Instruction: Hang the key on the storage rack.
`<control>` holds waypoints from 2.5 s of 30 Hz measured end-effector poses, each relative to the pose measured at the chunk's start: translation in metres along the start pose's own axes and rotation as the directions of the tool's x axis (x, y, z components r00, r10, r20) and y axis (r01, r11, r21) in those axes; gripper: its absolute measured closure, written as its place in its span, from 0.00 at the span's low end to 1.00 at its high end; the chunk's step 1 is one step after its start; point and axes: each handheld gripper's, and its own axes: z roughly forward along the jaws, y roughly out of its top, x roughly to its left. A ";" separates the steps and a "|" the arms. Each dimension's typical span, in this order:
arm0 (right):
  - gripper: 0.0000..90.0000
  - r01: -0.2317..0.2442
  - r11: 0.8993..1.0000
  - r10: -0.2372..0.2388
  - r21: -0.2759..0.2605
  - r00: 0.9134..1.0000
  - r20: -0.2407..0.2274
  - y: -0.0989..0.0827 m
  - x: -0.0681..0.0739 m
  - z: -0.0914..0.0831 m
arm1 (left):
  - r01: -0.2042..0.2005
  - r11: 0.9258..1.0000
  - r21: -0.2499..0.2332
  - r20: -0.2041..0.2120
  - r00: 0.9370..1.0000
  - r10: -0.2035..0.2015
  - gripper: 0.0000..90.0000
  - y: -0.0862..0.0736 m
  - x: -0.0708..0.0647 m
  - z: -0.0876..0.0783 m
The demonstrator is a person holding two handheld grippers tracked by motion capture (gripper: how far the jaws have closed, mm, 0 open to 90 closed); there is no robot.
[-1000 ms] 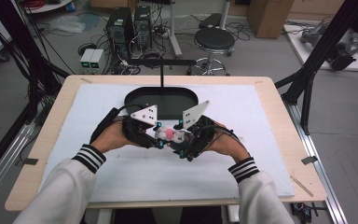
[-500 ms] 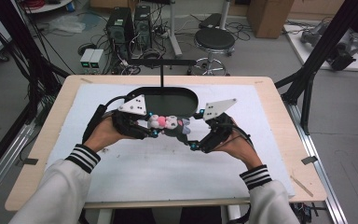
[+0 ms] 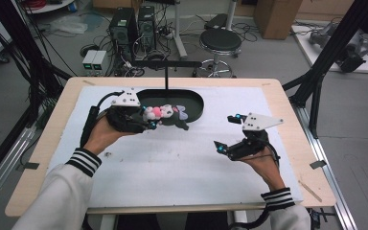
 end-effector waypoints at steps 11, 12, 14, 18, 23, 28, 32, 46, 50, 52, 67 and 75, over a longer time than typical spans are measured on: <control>0.00 -0.083 0.988 0.099 -0.127 0.988 0.122 -0.040 -0.005 -0.028 | 0.085 0.995 -0.047 -0.129 0.988 -0.091 0.62 -0.006 0.020 -0.017; 0.00 -0.083 0.988 0.101 -0.132 0.986 0.133 -0.043 -0.005 -0.029 | 0.089 0.995 -0.052 -0.135 0.986 -0.095 0.62 -0.006 0.021 -0.018; 0.00 -0.091 0.986 0.112 -0.137 0.983 0.148 -0.048 -0.006 -0.032 | 0.099 0.993 -0.061 -0.148 0.983 -0.107 0.62 -0.007 0.024 -0.020; 0.00 -0.098 0.982 0.128 -0.163 0.975 0.182 -0.059 -0.007 -0.037 | 0.108 0.991 -0.083 -0.168 0.978 -0.121 0.62 -0.008 0.026 -0.024; 0.00 -0.096 0.974 0.140 -0.205 0.966 0.216 -0.070 -0.007 -0.042 | 0.134 0.986 -0.098 -0.212 0.965 -0.152 0.62 -0.010 0.031 -0.029; 0.00 -0.092 0.965 0.159 -0.244 0.950 0.270 -0.083 -0.006 -0.047 | 0.148 0.981 -0.125 -0.262 0.949 -0.177 0.62 -0.012 0.036 -0.036; 0.00 -0.090 0.962 0.167 -0.257 0.941 0.296 -0.092 -0.006 -0.049 | 0.152 0.979 -0.136 -0.305 0.934 -0.187 0.62 -0.013 0.039 -0.040; 0.00 -0.105 0.949 0.205 -0.296 0.921 0.332 -0.119 -0.004 -0.053 | 0.189 0.969 -0.158 -0.389 0.890 -0.237 0.62 -0.020 0.052 -0.048; 0.00 -0.107 0.946 0.211 -0.304 0.920 0.331 -0.124 -0.004 -0.052 | 0.219 0.963 -0.155 -0.421 0.867 -0.265 0.62 -0.023 0.057 -0.049; 0.00 -0.109 0.946 0.213 -0.306 0.919 0.332 -0.124 -0.004 -0.052 | 0.224 0.962 -0.158 -0.430 0.861 -0.271 0.62 -0.024 0.060 -0.050; 0.00 -0.095 0.943 0.206 -0.319 0.919 0.337 -0.125 -0.002 -0.052 | 0.228 0.953 -0.201 -0.464 0.834 -0.298 0.62 -0.018 0.069 -0.052; 0.00 -0.097 0.944 0.207 -0.317 0.919 0.335 -0.125 -0.001 -0.052 | 0.215 0.961 -0.172 -0.497 0.823 -0.273 0.62 -0.008 0.075 -0.047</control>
